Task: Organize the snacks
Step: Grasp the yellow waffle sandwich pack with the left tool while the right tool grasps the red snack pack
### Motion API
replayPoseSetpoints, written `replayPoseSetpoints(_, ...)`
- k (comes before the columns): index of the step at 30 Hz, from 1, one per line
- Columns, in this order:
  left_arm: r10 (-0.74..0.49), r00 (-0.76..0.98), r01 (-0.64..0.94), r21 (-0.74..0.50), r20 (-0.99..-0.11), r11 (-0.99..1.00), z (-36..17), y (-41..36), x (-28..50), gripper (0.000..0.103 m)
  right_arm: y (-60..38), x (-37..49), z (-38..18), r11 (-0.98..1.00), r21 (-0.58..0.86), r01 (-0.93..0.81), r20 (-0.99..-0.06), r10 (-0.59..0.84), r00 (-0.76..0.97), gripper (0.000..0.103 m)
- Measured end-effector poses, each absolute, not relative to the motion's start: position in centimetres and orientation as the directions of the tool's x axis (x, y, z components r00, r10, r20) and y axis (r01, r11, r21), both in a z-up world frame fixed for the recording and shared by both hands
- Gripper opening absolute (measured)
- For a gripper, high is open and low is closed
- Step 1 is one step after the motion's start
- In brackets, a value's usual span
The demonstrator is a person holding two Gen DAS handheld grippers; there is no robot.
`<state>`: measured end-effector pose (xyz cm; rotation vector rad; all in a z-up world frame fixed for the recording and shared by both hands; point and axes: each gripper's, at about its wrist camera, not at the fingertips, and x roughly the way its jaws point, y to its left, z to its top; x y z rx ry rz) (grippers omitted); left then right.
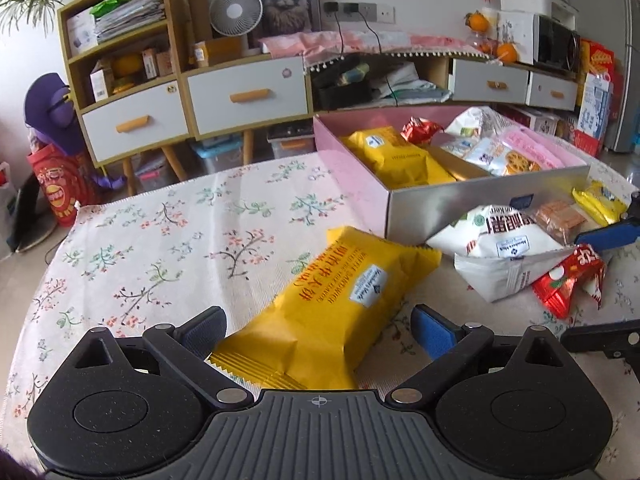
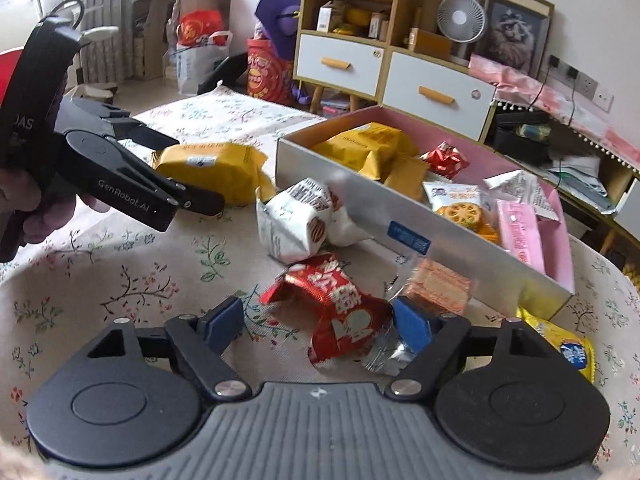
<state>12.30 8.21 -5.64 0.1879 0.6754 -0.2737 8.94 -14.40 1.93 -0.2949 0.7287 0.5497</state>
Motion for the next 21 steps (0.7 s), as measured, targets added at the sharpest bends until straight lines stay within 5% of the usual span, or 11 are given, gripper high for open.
replayPoseSetpoints(7,-0.192,0.729,0.303,0.059,-0.658,0.951,-5.7,8.3,12.1,0.095,-14.2,8.7,2.1,0.817,-0.069,-0.573,-0.697,0.371,0.613,0.072)
replayPoseSetpoints(12,-0.201,0.721,0.285,0.019,-0.663,0.958,-5.5,8.5,12.5,0.084,-14.1,9.0,2.4,0.817,-0.055,-0.574,-0.702,0.377,0.604,0.059)
replayPoseSetpoints(21,-0.205,0.721,0.285,0.014,-0.662,0.958,-5.2,7.5,12.8,0.069,-13.3,9.1,2.3,0.807,-0.044,-0.589,-0.713,0.388,0.584,0.054)
